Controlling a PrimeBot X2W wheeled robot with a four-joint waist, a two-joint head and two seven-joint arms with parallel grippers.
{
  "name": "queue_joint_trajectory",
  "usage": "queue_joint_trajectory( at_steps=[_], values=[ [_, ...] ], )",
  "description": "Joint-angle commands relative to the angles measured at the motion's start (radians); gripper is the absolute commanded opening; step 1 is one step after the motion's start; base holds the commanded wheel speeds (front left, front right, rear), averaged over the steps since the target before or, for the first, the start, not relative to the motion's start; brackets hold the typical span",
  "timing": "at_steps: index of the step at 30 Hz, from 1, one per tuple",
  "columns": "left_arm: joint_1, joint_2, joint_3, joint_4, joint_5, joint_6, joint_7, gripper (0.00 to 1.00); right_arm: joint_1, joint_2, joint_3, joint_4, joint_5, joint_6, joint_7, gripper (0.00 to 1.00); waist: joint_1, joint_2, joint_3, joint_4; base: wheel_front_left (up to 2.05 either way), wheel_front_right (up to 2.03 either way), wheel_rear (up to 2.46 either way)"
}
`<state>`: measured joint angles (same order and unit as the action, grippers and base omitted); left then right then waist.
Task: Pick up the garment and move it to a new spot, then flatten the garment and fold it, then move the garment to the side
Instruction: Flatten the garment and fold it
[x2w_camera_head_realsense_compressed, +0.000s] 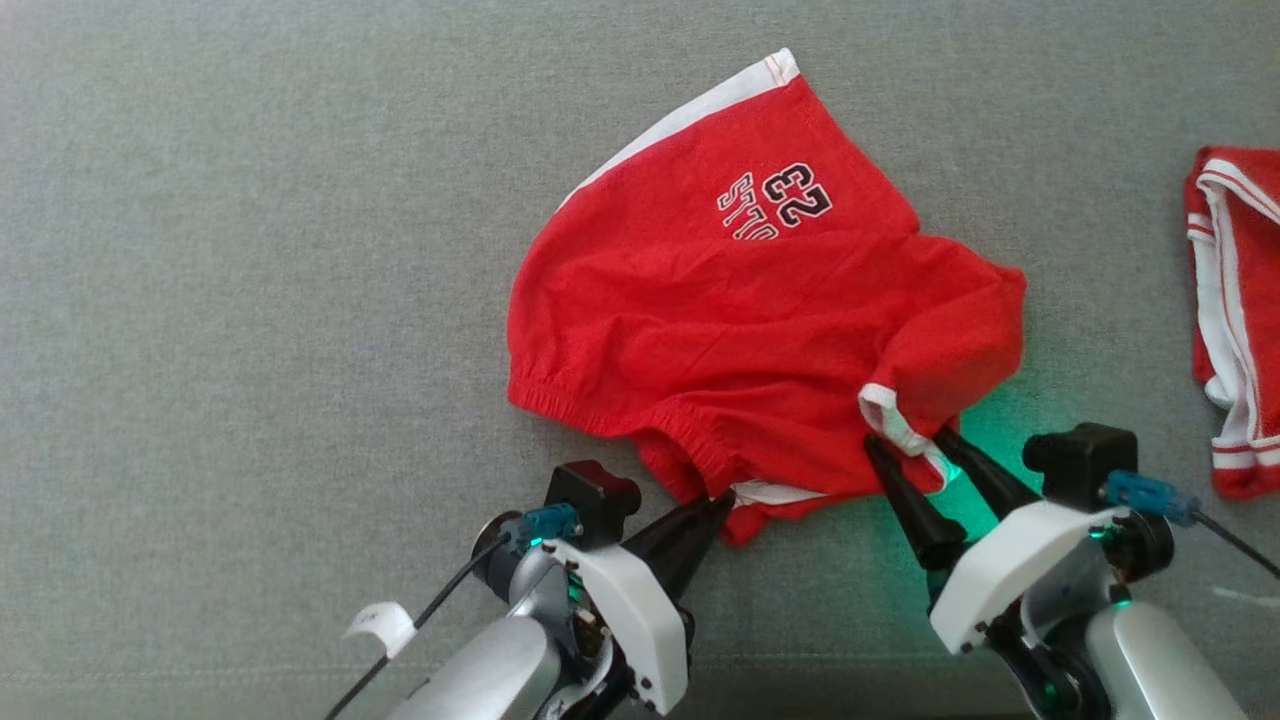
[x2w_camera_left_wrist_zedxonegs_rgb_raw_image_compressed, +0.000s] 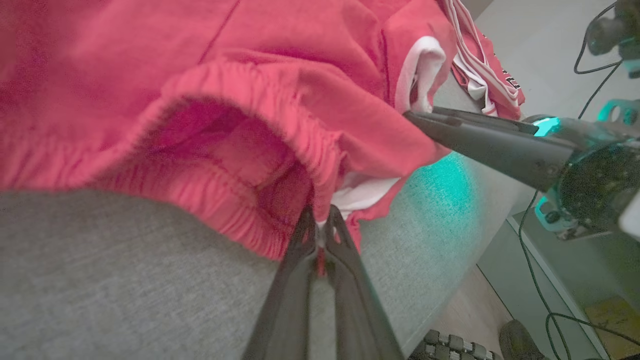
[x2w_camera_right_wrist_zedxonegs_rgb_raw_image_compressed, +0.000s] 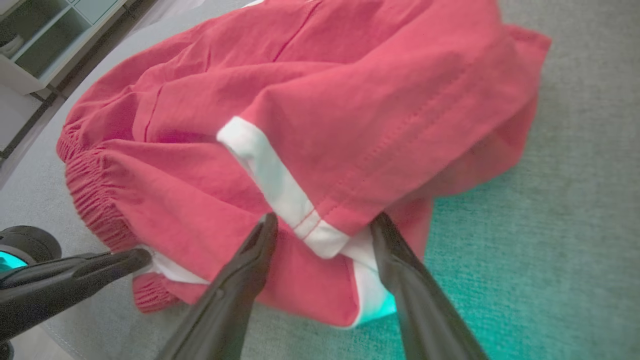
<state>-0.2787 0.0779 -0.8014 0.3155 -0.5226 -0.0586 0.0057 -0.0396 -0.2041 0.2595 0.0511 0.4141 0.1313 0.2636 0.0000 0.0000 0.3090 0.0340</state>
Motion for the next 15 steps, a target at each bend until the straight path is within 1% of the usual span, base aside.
queue_joint_trajectory(
  at_steps=[1, 8, 15],
  values=[
    [-0.031, -0.009, 0.019, -0.026, -0.006, 0.001, -0.017, 0.00, -0.041, -0.023, 0.032, -0.030, 0.005, -0.001, -0.015, 0.00, 0.0000, 0.0000, 0.000, 0.001, 0.00, 0.00, 0.00],
    [-0.032, 0.007, 0.041, -0.052, 0.014, 0.025, -0.086, 0.00, -0.035, -0.041, -0.004, -0.082, -0.011, -0.001, -0.065, 0.00, 0.0000, 0.0000, -0.012, 0.000, 0.00, 0.00, 0.00],
    [-0.010, 0.076, 0.120, -0.193, 0.031, 0.090, -0.166, 0.00, -0.017, -0.077, -0.106, -0.200, -0.014, -0.001, -0.078, 0.00, 0.0000, 0.0000, -0.052, -0.004, 0.00, 0.00, 0.00]
  ],
)
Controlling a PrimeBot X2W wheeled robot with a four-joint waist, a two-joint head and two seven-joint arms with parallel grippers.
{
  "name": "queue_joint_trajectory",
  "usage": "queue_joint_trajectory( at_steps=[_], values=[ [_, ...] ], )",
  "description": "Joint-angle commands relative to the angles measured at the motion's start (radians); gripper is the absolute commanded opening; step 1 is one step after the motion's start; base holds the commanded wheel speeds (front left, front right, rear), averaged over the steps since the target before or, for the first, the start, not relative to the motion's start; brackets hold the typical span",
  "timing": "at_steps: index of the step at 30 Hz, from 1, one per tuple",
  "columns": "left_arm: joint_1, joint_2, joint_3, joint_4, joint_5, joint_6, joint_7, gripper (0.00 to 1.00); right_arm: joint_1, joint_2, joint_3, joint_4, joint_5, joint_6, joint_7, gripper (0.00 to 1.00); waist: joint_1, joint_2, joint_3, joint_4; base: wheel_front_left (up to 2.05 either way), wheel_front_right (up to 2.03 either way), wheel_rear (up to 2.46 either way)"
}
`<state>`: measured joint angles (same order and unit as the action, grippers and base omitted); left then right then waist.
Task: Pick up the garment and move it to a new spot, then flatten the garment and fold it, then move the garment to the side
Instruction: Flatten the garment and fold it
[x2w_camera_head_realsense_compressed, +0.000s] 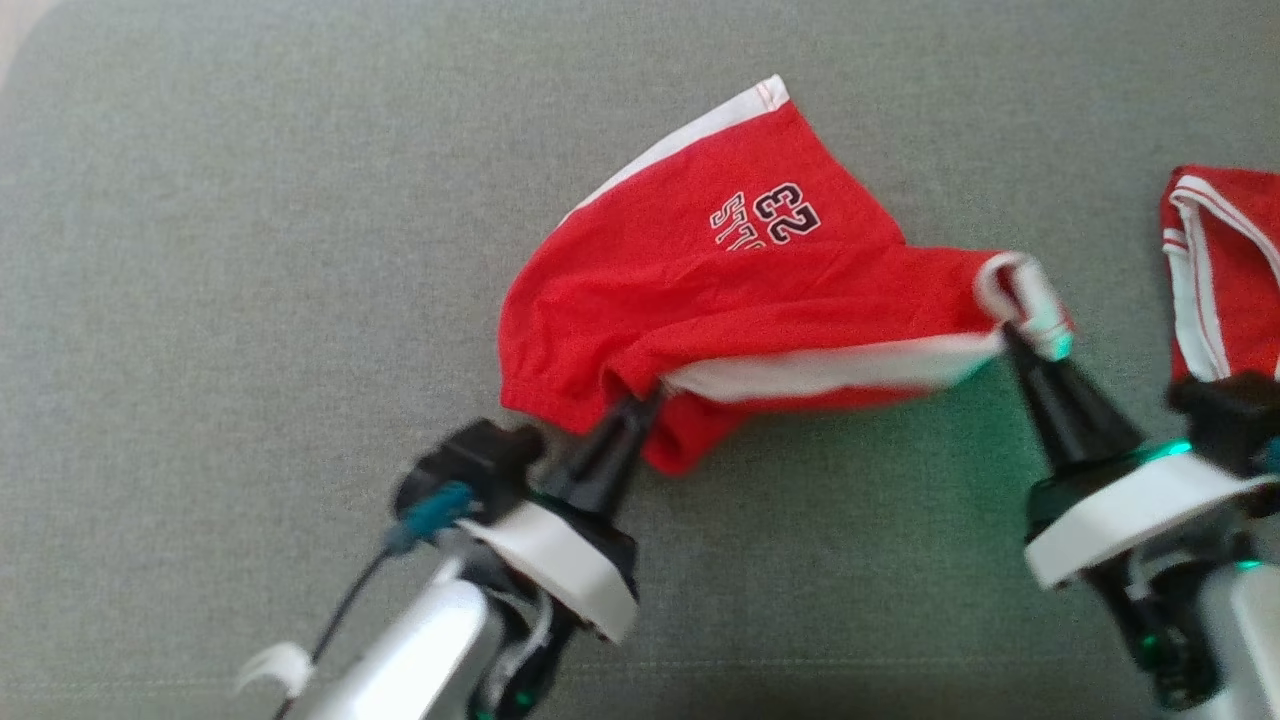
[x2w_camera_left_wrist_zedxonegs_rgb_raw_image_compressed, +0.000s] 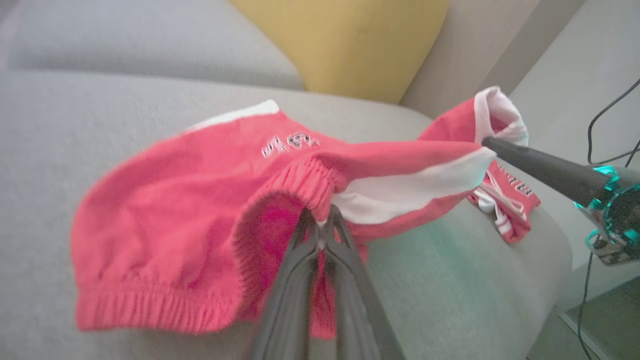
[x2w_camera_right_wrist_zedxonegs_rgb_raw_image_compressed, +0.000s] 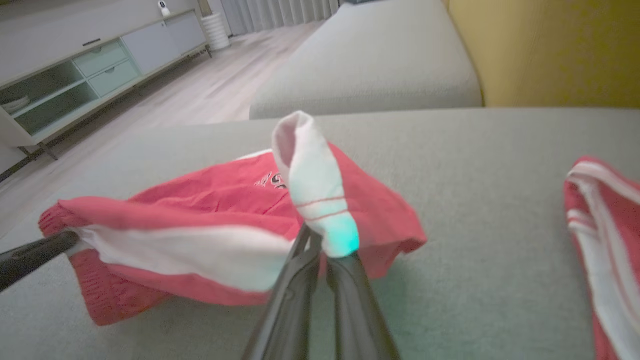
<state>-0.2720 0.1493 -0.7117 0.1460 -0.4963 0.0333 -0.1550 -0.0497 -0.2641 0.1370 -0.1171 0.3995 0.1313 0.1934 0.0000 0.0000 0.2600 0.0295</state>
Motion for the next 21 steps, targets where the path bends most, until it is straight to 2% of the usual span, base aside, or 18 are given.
queue_joint_trajectory(
  at_steps=[1, 10, 16, 21],
  values=[
    [-0.015, 0.015, 0.043, -0.048, 0.009, 0.009, -0.015, 0.00, -0.006, -0.022, 0.002, -0.046, 0.004, -0.001, -0.008, 0.00, 0.0000, 0.0000, -0.011, 0.001, 0.00, 0.00, 0.00],
    [-0.029, 0.093, 0.140, -0.303, 0.099, 0.089, -0.085, 0.00, -0.030, -0.013, -0.103, -0.221, 0.108, -0.001, -0.052, 0.00, 0.0000, 0.0000, -0.101, 0.009, 0.00, 0.00, 0.00],
    [-0.041, 0.145, 0.213, -0.507, 0.170, 0.131, -0.099, 0.00, -0.026, -0.001, -0.187, -0.365, 0.123, -0.001, -0.014, 0.00, 0.0000, 0.0000, -0.173, 0.010, 0.00, 0.00, 0.00],
    [-0.039, 0.182, 0.244, -0.601, 0.197, 0.149, -0.088, 0.00, -0.013, 0.018, -0.209, -0.447, 0.118, -0.001, 0.023, 0.00, 0.0000, 0.0000, -0.214, 0.007, 0.00, 0.00, 0.00]
  ],
)
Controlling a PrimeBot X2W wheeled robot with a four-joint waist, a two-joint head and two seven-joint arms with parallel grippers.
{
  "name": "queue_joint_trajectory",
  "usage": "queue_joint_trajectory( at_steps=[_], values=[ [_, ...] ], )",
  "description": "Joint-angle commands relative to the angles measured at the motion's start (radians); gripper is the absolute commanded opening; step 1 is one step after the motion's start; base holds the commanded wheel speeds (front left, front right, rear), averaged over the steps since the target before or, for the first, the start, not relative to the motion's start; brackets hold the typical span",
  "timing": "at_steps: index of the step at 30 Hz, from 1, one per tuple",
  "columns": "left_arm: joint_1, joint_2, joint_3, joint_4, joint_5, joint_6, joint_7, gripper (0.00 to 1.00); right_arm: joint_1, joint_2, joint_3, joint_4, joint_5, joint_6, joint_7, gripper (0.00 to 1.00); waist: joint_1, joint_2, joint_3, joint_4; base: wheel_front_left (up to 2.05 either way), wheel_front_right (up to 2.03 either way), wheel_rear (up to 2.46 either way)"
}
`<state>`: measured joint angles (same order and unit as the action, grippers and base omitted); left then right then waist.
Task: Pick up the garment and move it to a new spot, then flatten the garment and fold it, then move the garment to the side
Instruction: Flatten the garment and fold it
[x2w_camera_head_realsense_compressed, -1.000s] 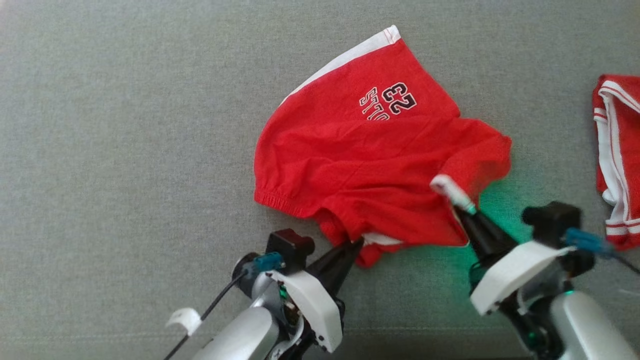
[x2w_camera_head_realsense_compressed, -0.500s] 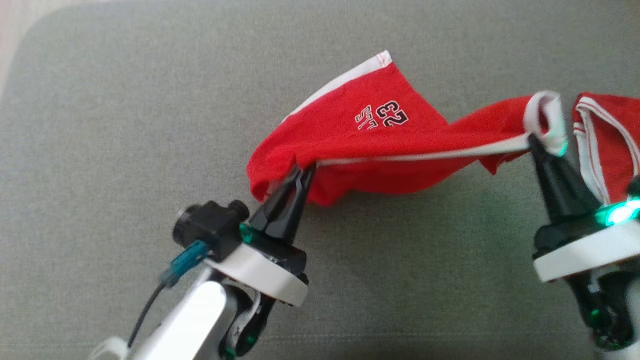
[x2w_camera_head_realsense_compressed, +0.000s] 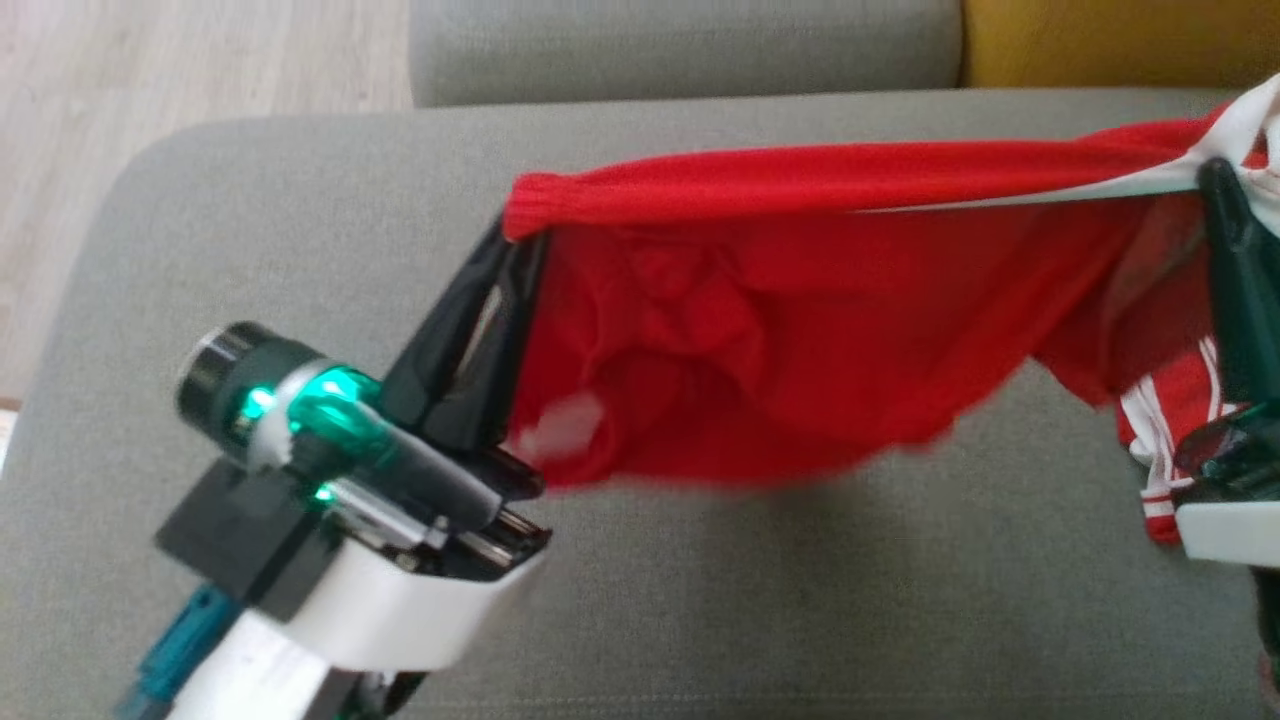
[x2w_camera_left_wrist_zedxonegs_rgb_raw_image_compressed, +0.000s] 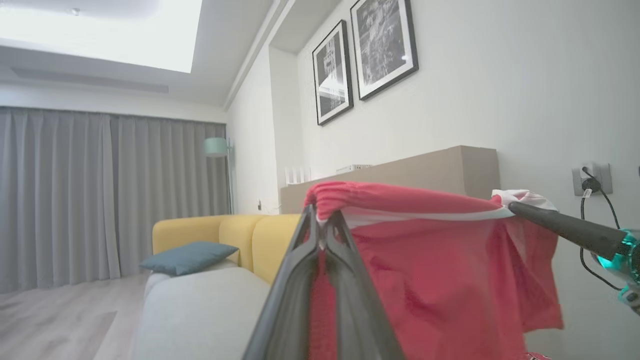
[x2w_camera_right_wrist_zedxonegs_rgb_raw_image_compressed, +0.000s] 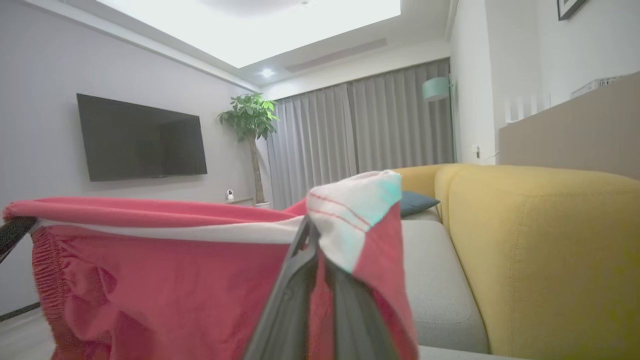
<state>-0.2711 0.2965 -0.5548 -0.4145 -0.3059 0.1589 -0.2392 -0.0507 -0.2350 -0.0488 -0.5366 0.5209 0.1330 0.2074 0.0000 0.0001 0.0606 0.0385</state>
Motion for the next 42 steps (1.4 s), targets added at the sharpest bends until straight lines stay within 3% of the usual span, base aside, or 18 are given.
queue_joint_trajectory(
  at_steps=[1, 11, 16, 18, 24, 27, 32, 37, 39, 42],
  values=[
    [-0.039, 0.040, 0.092, -0.051, 0.008, 0.027, 0.001, 0.00, -0.010, -0.007, -0.023, -0.036, -0.003, -0.002, 0.019, 0.00, 0.0000, -0.0001, -0.019, -0.004, 0.00, 0.00, 0.00],
    [-0.059, 0.055, 0.107, -0.051, -0.007, 0.024, 0.022, 0.00, -0.021, 0.005, -0.017, -0.045, 0.011, -0.002, 0.059, 0.00, 0.0000, -0.0001, -0.015, -0.012, 0.00, 0.00, 0.00],
    [-0.110, 0.042, 0.112, 0.019, -0.045, -0.007, 0.021, 0.00, -0.069, -0.019, 0.005, 0.016, 0.031, -0.002, 0.066, 0.00, 0.0000, -0.0001, 0.010, -0.010, 0.00, 0.00, 0.00],
    [-0.167, 0.025, 0.119, 0.099, -0.082, -0.039, 0.016, 0.00, -0.128, -0.043, 0.035, 0.076, 0.043, -0.002, 0.059, 0.00, 0.0000, -0.0001, 0.029, -0.011, 0.00, 0.00, 0.00],
    [-0.455, -0.061, 0.183, 0.489, -0.181, -0.152, -0.012, 0.00, -0.453, -0.085, 0.165, 0.366, 0.074, -0.002, 0.001, 0.00, 0.0000, -0.0001, 0.098, -0.024, 0.00, 0.00, 0.00],
    [-0.625, -0.103, 0.235, 0.699, -0.196, -0.200, -0.021, 0.00, -0.648, -0.072, 0.232, 0.549, 0.083, -0.002, -0.072, 0.00, 0.0000, -0.0001, 0.133, -0.036, 0.00, 0.00, 0.00],
    [-0.811, -0.159, 0.379, 0.869, -0.153, -0.244, -0.022, 0.00, -0.925, -0.021, 0.328, 0.829, 0.101, -0.002, -0.249, 0.00, 0.0000, -0.0001, 0.185, -0.069, 0.00, 0.00, 0.00],
    [-0.832, -0.188, 0.385, 1.126, -0.118, -0.277, -0.022, 0.00, -1.041, 0.024, 0.447, 1.106, 0.128, -0.002, -0.362, 0.00, 0.0000, -0.0001, 0.227, -0.086, 0.00, 0.00, 0.00],
    [-0.817, -0.207, 0.369, 1.322, -0.137, -0.283, -0.022, 0.00, -1.035, 0.056, 0.537, 1.249, 0.156, -0.002, -0.380, 0.00, 0.0000, -0.0001, 0.254, -0.087, 0.00, 0.00, 0.00],
    [-0.795, -0.226, 0.345, 1.464, -0.158, -0.287, -0.022, 0.00, -0.994, 0.070, 0.616, 1.355, 0.193, -0.002, -0.390, 0.00, 0.0000, -0.0001, 0.284, -0.079, 0.00, 0.00, 0.00]
  ],
)
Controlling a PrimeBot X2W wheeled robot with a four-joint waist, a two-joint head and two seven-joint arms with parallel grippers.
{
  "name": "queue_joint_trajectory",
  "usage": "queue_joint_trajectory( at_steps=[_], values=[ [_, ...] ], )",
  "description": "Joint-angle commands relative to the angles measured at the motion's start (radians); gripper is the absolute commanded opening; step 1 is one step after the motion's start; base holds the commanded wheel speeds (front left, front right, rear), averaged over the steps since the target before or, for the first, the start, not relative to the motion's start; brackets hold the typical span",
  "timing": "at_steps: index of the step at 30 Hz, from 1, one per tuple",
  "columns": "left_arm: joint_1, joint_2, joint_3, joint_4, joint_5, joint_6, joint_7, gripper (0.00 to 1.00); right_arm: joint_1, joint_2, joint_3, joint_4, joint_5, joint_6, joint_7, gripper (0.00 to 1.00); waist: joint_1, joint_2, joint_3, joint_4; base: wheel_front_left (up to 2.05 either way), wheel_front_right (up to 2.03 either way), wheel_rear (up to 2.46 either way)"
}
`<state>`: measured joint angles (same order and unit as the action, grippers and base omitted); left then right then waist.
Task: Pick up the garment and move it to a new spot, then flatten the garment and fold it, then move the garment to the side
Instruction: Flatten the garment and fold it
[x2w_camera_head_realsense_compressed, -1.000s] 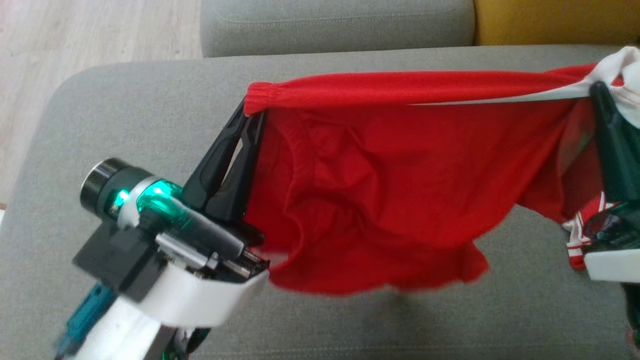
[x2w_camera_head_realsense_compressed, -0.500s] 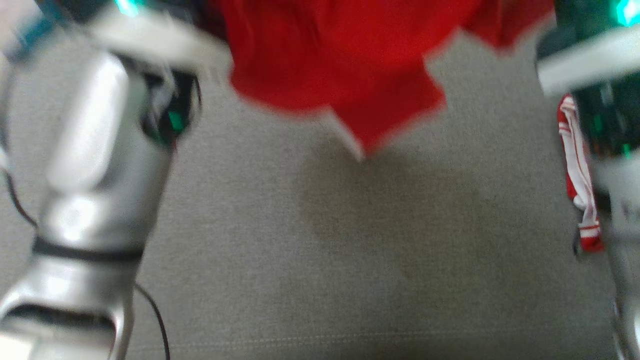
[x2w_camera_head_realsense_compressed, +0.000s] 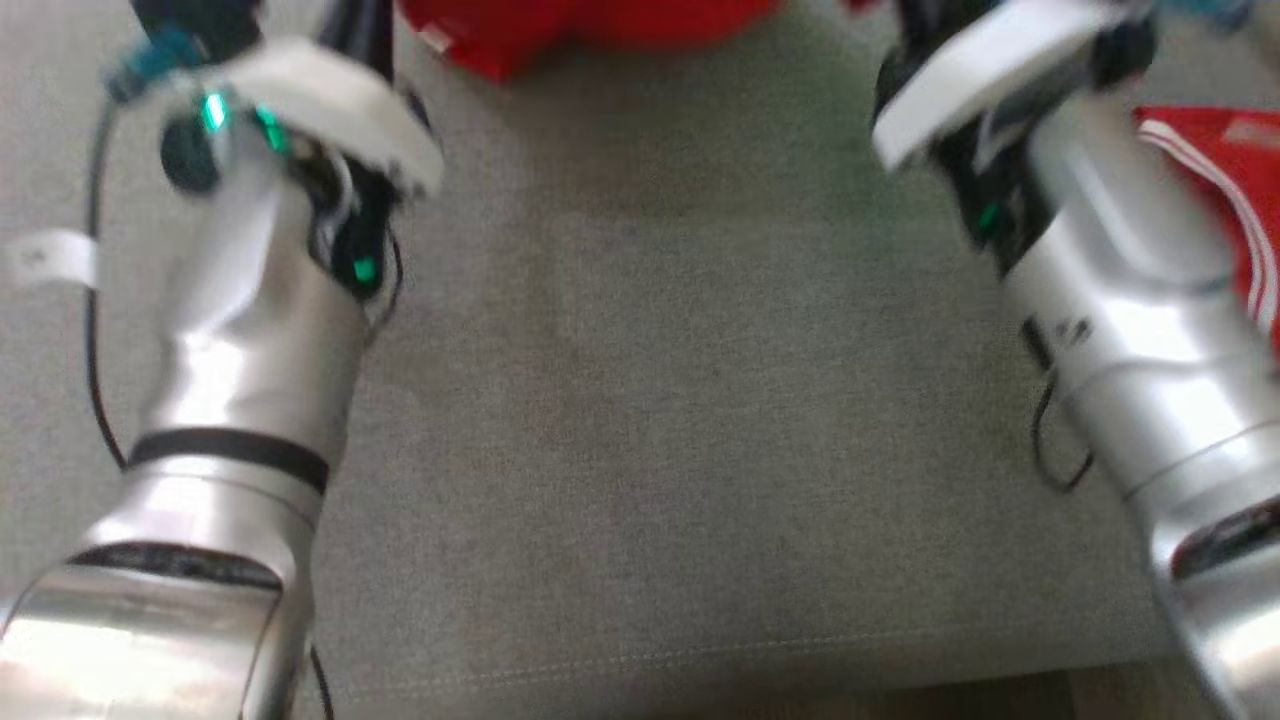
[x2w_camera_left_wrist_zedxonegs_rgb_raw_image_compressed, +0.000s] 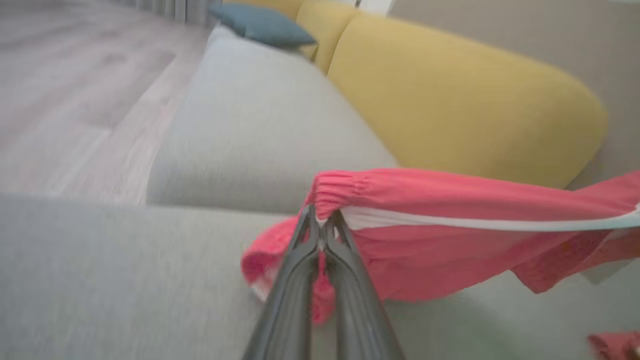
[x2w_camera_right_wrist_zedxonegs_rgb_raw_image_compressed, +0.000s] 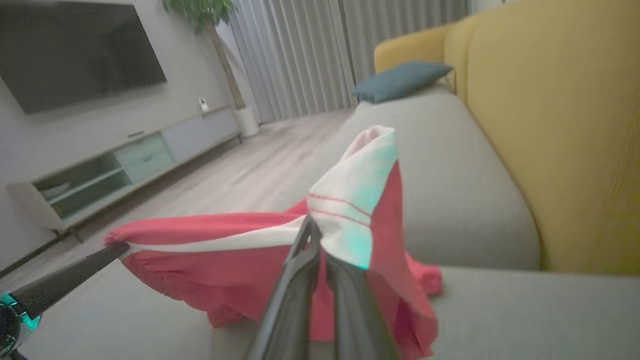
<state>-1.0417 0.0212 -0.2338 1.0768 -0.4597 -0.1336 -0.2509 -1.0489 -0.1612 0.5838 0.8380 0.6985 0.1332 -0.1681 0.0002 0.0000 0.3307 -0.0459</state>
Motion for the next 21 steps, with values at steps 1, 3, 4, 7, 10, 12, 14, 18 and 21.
queue_joint_trajectory(
  at_steps=[1, 3, 4, 7, 10, 12, 14, 18, 21],
  values=[
    [-0.012, 0.044, 0.014, 0.005, -0.011, 0.005, -0.011, 0.00, 0.029, 0.000, 0.002, 0.009, 0.033, -0.002, -0.017, 0.00, -0.0002, 0.0000, 0.019, 0.007, 0.00, 0.00, 0.00],
    [0.022, 0.036, -0.010, 0.051, -0.023, 0.004, -0.011, 0.00, 0.085, -0.001, 0.038, 0.054, 0.060, -0.002, -0.025, 0.00, -0.0002, 0.0000, 0.026, 0.012, 0.00, 0.00, 0.00],
    [0.043, 0.033, -0.025, 0.061, -0.033, 0.004, -0.011, 0.00, 0.115, -0.002, 0.044, 0.068, 0.082, -0.002, -0.032, 0.00, -0.0002, 0.0000, 0.028, 0.014, 0.00, 0.00, 0.00],
    [0.121, 0.030, -0.074, 0.030, -0.070, 0.003, -0.011, 0.00, 0.200, -0.018, 0.071, 0.075, 0.120, -0.002, -0.057, 0.00, -0.0002, 0.0000, 0.025, 0.012, 0.00, 0.00, 0.00],
    [0.210, 0.030, -0.088, -0.051, -0.072, 0.003, -0.011, 0.00, 0.282, -0.043, 0.080, 0.051, 0.144, -0.002, -0.078, 0.00, -0.0002, 0.0000, 0.016, 0.015, 0.00, 0.00, 0.00],
    [0.281, 0.029, -0.091, -0.120, -0.048, 0.003, -0.011, 0.00, 0.342, -0.063, 0.079, 0.020, 0.150, -0.002, -0.086, 0.00, -0.0002, 0.0000, 0.007, 0.019, 0.00, 0.00, 0.00],
    [0.357, 0.034, -0.089, -0.198, -0.013, 0.003, -0.011, 0.00, 0.402, -0.085, 0.069, -0.027, 0.148, -0.002, -0.091, 0.00, -0.0002, 0.0000, -0.002, 0.022, 0.00, 0.00, 0.00],
    [0.521, 0.059, -0.065, -0.383, 0.054, 0.020, -0.011, 0.00, 0.537, -0.126, -0.031, -0.180, 0.099, -0.002, -0.093, 0.00, -0.0002, 0.0000, -0.025, 0.028, 0.00, 0.00, 0.00],
    [0.615, 0.067, -0.056, -0.476, 0.081, 0.035, -0.011, 0.00, 0.627, -0.135, -0.094, -0.265, 0.055, -0.002, -0.093, 0.00, -0.0002, 0.0000, -0.042, 0.031, 0.00, 0.00, 0.00]
  ],
)
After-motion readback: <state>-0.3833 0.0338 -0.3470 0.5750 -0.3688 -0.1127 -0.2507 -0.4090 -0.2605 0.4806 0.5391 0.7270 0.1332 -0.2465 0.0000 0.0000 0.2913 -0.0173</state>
